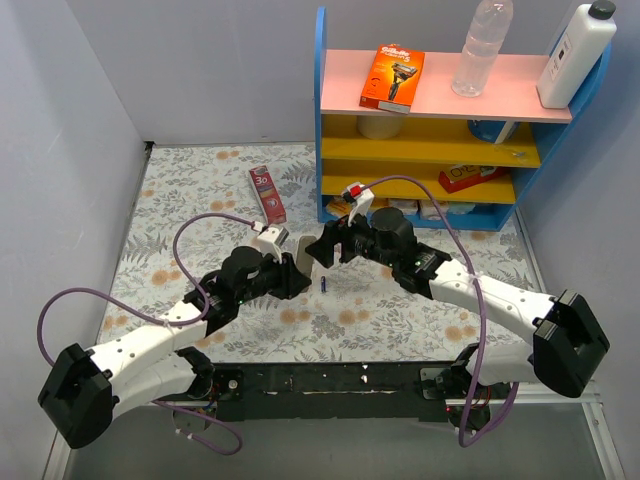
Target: Load the batteries into the remote control
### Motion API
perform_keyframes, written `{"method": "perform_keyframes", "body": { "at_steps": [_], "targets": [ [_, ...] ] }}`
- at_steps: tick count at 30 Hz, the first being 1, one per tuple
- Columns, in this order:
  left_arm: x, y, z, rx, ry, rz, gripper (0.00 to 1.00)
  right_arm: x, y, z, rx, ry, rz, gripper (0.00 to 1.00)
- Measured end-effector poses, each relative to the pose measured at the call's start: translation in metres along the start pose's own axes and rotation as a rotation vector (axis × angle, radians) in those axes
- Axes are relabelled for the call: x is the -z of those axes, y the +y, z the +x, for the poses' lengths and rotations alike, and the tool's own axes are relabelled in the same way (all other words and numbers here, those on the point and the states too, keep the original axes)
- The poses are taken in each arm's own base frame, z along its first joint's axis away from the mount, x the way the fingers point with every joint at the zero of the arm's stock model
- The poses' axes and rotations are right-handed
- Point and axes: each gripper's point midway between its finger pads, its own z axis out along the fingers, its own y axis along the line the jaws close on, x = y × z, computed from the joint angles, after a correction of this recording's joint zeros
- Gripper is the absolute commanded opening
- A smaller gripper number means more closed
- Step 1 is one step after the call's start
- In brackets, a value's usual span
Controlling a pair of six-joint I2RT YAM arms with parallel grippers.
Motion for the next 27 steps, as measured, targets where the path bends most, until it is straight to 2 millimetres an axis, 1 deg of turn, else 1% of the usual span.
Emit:
{"method": "perform_keyframes", "body": {
  "at_steps": [3, 7, 9, 13, 17, 18, 20, 21, 23, 24, 25, 26, 27],
  "targets": [
    [0.004, -0.005, -0.004, -0.012, -0.028, 0.028, 0.00, 0.000, 0.000, -0.009, -0.067, 0.000, 0.025, 0.87],
    [0.010, -0.012, -0.012, -0.027, -0.068, 0.064, 0.00, -0.003, 0.008, -0.017, -0.159, 0.003, 0.015, 0.89],
    [0.010, -0.015, -0.015, -0.028, -0.081, 0.073, 0.00, -0.005, 0.011, -0.014, -0.201, 0.015, 0.008, 0.89],
    [0.009, -0.017, -0.022, -0.019, -0.112, 0.081, 0.00, -0.010, 0.015, -0.003, -0.266, 0.055, -0.004, 0.89],
    [0.008, -0.021, -0.031, -0.011, -0.149, 0.095, 0.00, -0.014, 0.023, 0.005, -0.294, 0.080, -0.021, 0.81],
    [0.008, -0.022, -0.033, -0.009, -0.157, 0.097, 0.00, -0.015, 0.026, 0.008, -0.300, 0.086, -0.028, 0.73],
    [0.008, -0.023, -0.035, -0.005, -0.169, 0.101, 0.00, -0.018, 0.029, 0.012, -0.302, 0.098, -0.038, 0.64],
    [0.008, -0.023, -0.035, -0.003, -0.173, 0.103, 0.01, -0.019, 0.030, 0.014, -0.302, 0.105, -0.042, 0.54],
    [0.008, -0.021, -0.032, 0.004, -0.166, 0.098, 0.25, -0.020, 0.032, 0.018, -0.297, 0.119, -0.056, 0.40],
    [0.007, -0.020, -0.030, 0.009, -0.160, 0.096, 0.34, -0.020, 0.032, 0.021, -0.285, 0.126, -0.054, 0.25],
    [0.007, -0.020, -0.029, 0.014, -0.159, 0.096, 0.43, -0.020, 0.031, 0.022, -0.273, 0.130, -0.055, 0.19],
    [0.007, -0.020, -0.029, 0.017, -0.160, 0.097, 0.55, -0.020, 0.030, 0.023, -0.258, 0.133, -0.054, 0.13],
    [0.008, -0.020, -0.030, 0.014, -0.162, 0.097, 0.60, -0.019, 0.028, 0.024, -0.240, 0.140, -0.047, 0.05]
  ]
}}
